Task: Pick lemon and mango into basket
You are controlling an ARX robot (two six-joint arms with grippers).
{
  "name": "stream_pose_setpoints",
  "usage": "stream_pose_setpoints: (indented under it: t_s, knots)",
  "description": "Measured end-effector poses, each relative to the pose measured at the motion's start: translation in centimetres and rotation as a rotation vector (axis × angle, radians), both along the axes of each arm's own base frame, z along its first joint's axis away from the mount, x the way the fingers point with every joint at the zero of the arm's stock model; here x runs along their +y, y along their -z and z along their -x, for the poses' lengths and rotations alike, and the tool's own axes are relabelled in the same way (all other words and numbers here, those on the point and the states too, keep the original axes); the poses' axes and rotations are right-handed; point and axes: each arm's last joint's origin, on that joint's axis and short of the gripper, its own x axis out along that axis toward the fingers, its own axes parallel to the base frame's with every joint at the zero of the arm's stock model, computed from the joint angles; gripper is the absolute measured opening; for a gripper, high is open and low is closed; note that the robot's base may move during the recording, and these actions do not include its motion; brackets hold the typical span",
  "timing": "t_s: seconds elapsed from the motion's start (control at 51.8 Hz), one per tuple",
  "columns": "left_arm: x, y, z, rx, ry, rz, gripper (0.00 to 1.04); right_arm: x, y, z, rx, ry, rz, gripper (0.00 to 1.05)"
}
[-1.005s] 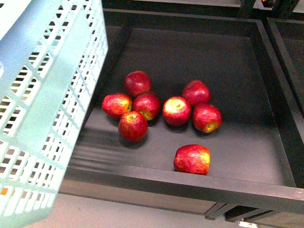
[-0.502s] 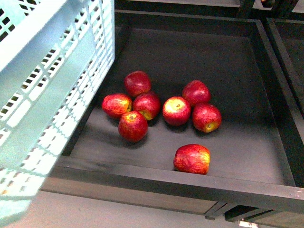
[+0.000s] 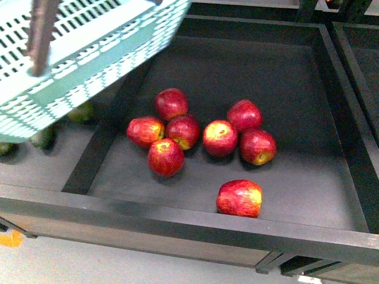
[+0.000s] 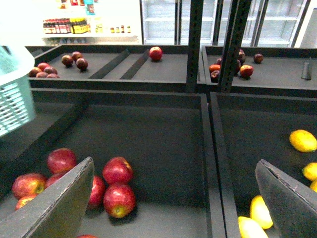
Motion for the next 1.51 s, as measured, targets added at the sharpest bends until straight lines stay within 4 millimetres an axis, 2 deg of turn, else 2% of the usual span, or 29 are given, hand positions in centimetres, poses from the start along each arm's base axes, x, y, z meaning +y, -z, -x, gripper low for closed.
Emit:
stream_pose_setpoints:
  t_s: [0.135, 0.193, 0.309, 0.56, 0.696, 0.869, 1.198, 1.275, 1.314, 1.43, 1.507]
  knots:
    - [-3.5, 0.6, -2.4, 0.043, 0.108, 0.014, 0.28, 0.0, 0.0, 0.0, 0.000, 0.000, 0.000, 0.96]
    - [-6.1, 1.0, -3.3, 0.075, 0.194, 0.027, 0.28, 0.0, 0.0, 0.0, 0.000, 0.000, 0.000, 0.96]
    - [-9.4, 1.4, -3.9, 0.102, 0.282, 0.053, 0.28, 0.0, 0.0, 0.0, 0.000, 0.000, 0.000, 0.96]
    - [-14.9, 1.4, -4.2, 0.147, 0.430, 0.074, 0.28, 0.0, 0.0, 0.0, 0.000, 0.000, 0.000, 0.96]
    - [-18.0, 0.4, -2.8, 0.139, 0.540, 0.100, 0.28, 0.0, 0.0, 0.0, 0.000, 0.000, 0.000, 0.96]
    - [-19.0, 0.0, -1.8, 0.137, 0.581, 0.102, 0.28, 0.0, 0.0, 0.0, 0.000, 0.000, 0.000, 0.96]
    - [-18.6, 0.0, -2.1, 0.133, 0.553, 0.093, 0.28, 0.0, 0.0, 0.0, 0.003, 0.004, -0.001, 0.96]
    - [-18.6, 0.0, -2.1, 0.133, 0.553, 0.093, 0.28, -0.4, 0.0, -0.1, 0.187, 0.091, -0.136, 0.96]
    - [-18.6, 0.0, -2.1, 0.133, 0.553, 0.094, 0.28, -0.9, 0.0, -0.3, 0.286, 0.143, -0.265, 0.96]
    - [-18.6, 0.0, -2.1, 0.131, 0.558, 0.093, 0.28, -2.9, -1.0, -1.2, 0.299, 0.237, -0.499, 0.96]
    - [-18.6, 0.0, -2.1, 0.133, 0.560, 0.096, 0.28, -4.5, -2.2, -1.7, 0.239, 0.281, -0.559, 0.96]
